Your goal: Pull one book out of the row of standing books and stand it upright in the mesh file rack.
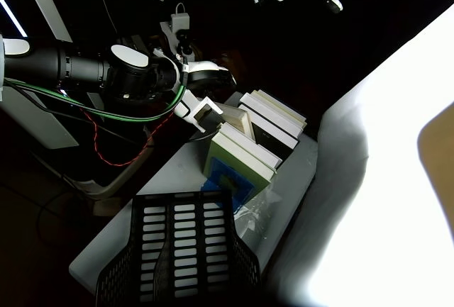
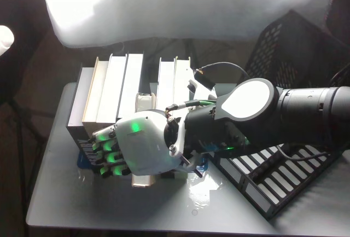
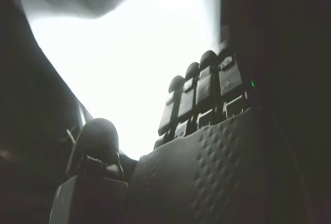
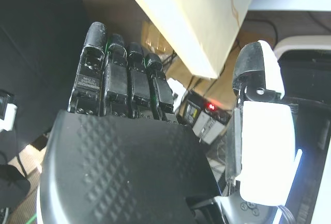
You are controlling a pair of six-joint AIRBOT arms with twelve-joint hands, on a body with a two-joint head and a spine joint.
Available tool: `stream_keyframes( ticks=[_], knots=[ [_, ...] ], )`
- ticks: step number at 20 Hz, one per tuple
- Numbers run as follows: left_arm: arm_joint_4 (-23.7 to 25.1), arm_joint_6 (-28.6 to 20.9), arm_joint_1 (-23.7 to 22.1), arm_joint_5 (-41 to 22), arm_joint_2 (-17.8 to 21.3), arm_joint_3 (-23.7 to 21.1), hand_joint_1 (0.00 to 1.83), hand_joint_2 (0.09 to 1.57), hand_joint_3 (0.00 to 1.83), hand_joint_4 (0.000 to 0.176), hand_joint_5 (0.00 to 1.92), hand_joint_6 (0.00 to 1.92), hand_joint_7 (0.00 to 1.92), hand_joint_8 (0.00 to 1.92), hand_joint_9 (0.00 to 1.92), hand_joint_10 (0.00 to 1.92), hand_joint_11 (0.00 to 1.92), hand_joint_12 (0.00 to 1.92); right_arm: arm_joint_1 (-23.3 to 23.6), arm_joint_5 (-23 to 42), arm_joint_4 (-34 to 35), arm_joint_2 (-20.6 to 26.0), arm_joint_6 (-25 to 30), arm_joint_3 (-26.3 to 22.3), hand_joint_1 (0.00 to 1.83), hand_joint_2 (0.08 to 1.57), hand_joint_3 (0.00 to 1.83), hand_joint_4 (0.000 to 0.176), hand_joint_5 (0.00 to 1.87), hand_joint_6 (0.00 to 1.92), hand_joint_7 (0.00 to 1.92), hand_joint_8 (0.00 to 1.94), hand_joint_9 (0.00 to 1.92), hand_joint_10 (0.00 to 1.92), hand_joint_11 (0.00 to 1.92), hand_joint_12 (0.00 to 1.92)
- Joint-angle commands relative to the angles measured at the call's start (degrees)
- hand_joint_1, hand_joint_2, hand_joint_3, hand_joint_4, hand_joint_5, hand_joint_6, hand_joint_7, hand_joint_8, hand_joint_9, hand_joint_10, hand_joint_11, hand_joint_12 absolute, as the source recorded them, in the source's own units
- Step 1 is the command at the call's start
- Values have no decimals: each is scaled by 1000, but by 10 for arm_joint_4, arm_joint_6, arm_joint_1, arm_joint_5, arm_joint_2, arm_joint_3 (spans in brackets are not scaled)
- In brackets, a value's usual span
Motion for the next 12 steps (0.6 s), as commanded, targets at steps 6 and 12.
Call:
stream_keyframes(
  ticks=[6,12],
  knots=[
    [-7,-2,-3,-75,-1,5,0,1398,2,12,0,0,0,0,0,0,0,0,-2,-10,3,-9,-5,15,758,1046,11,0,130,8,154,6,169,0,0,734],
    [-5,-2,-3,-73,-4,9,0,1386,0,32,0,0,0,0,0,0,0,0,-10,-11,3,-15,-5,28,758,1046,10,0,130,7,155,5,169,0,0,734]
  ],
)
